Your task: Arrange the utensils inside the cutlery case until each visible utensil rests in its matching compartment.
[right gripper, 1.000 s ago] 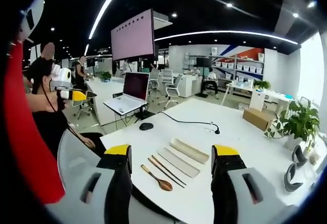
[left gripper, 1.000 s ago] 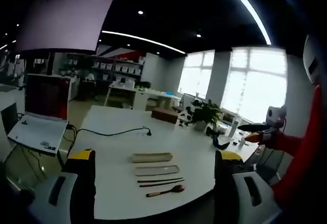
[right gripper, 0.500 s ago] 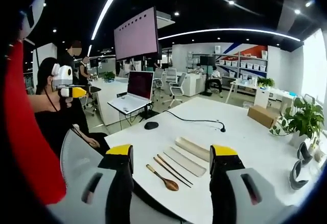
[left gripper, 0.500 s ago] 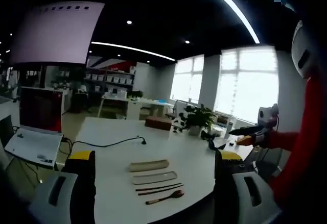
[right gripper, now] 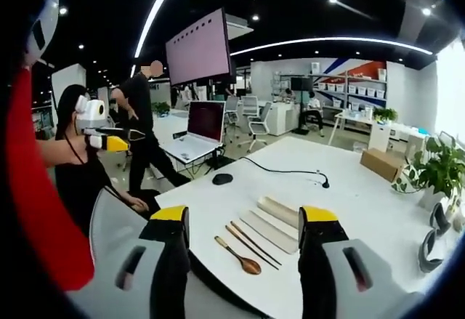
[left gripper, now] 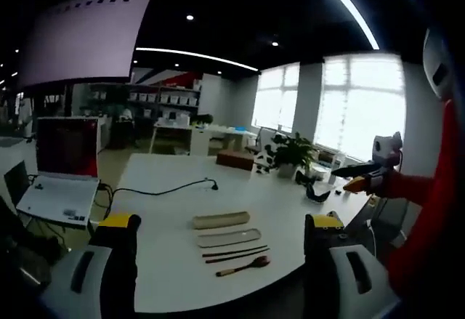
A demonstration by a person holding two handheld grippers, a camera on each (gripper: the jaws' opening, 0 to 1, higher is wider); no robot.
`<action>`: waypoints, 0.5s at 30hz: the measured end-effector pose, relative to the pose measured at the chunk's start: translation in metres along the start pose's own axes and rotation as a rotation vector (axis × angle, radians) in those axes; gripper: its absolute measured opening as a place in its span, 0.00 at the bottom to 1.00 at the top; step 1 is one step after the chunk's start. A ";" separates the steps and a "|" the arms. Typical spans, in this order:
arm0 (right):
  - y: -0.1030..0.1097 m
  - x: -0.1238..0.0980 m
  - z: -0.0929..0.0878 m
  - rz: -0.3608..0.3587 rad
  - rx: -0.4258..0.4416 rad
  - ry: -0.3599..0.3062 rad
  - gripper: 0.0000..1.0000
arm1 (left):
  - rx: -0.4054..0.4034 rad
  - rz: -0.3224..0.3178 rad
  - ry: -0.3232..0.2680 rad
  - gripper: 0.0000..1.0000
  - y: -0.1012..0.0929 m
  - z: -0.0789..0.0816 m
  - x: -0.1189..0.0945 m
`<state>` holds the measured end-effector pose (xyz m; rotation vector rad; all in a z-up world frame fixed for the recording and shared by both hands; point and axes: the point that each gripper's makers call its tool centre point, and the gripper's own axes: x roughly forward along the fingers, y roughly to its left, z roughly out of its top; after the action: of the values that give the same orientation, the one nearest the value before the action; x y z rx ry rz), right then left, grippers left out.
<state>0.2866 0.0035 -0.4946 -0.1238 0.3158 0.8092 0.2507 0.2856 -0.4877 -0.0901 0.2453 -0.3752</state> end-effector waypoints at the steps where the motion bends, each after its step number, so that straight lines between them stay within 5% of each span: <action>1: 0.000 0.001 0.001 -0.002 -0.008 0.006 0.58 | -0.012 -0.006 0.006 0.99 -0.001 -0.001 0.000; 6: -0.007 0.001 0.002 -0.033 -0.036 0.006 0.49 | -0.063 -0.020 -0.014 1.00 -0.002 0.001 -0.005; 9: -0.013 -0.001 0.010 -0.045 0.034 -0.037 0.52 | -0.054 -0.017 -0.012 1.00 0.000 0.001 -0.007; 15: -0.014 0.004 0.011 -0.066 -0.006 -0.018 0.48 | -0.067 -0.027 -0.015 0.99 0.010 -0.001 -0.009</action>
<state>0.3021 -0.0012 -0.4856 -0.1315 0.2913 0.7456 0.2460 0.2980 -0.4877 -0.1621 0.2422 -0.3929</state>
